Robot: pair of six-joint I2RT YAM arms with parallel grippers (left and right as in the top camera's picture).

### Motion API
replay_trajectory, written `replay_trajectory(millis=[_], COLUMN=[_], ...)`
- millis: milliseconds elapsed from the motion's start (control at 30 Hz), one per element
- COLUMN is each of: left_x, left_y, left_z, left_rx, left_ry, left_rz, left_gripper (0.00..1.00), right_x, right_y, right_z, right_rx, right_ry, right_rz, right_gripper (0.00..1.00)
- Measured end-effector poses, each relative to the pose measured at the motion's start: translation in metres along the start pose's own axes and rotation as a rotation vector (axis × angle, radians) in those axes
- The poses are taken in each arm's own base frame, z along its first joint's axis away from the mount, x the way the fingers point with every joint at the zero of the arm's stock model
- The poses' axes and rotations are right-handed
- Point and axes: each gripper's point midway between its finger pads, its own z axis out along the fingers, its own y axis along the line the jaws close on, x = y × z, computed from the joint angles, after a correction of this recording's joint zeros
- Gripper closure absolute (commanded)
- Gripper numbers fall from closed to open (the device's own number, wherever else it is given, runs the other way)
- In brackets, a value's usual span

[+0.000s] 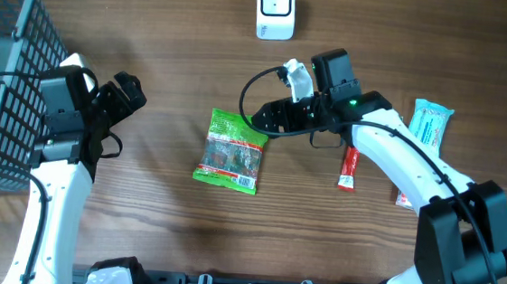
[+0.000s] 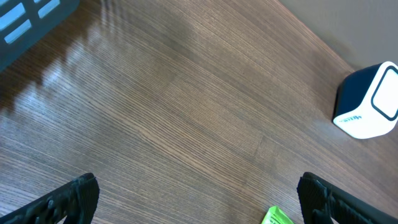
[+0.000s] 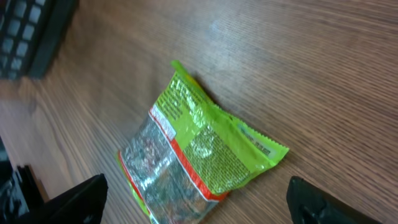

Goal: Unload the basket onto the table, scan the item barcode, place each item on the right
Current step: 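Reach both grippers toward the green snack bag from either side, then grasp the green snack bag edges with both grippers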

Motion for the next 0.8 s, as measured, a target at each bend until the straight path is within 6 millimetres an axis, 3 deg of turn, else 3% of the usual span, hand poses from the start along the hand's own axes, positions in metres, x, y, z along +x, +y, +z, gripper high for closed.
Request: replay_trajectory(millis=[100,200,233,300,367,467,500,533,667,800], left_x=[-0.007,0.010,0.021,0.048,0.070,0.120,0.141,0.174,0.216,0.243], left_y=[-0.008,-0.021,-0.023,-0.032,-0.039,-0.056,-0.062,-0.068,-0.071,-0.066], left_z=[0.000,-0.001,-0.003,-0.007,-0.011,-0.018,-0.019,-0.019,-0.011,0.006], left_rx=[0.039,0.117,0.130,0.168,0.186,0.191,0.183,0.147,0.048,-0.052], left_ry=[-0.023,0.060,0.110,0.229,0.319,0.487,0.542,0.622,0.698,0.729], left_rz=[0.003,-0.021,-0.032,-0.062,-0.069,-0.055,-0.049,-0.038,-0.015,-0.014], left_gripper=[0.00,0.02,0.27,0.95,0.96,0.96,0.96,0.96,0.96,0.96], right_x=[0.003,0.003,0.004,0.004,0.004,0.004,0.003,0.000,-0.004,-0.031], right_y=[0.005,0.006,0.006,0.006,0.006,0.007,0.009,0.015,0.020,0.024], right_z=[0.002,0.002,0.002,0.002,0.002,0.002,0.002,0.003,0.007,0.005], right_rx=[-0.014,-0.015,-0.015,-0.015,-0.015,-0.020,-0.034,-0.067,-0.128,-0.152], right_ry=[0.012,0.014,0.015,0.016,0.016,0.015,0.012,0.000,0.021,-0.021], right_rz=[-0.060,-0.079,-0.081,-0.089,-0.090,-0.102,-0.111,-0.120,-0.096,-0.130], right_gripper=[0.04,0.03,0.03,0.03,0.03,0.01,0.02,0.02,0.02,0.02])
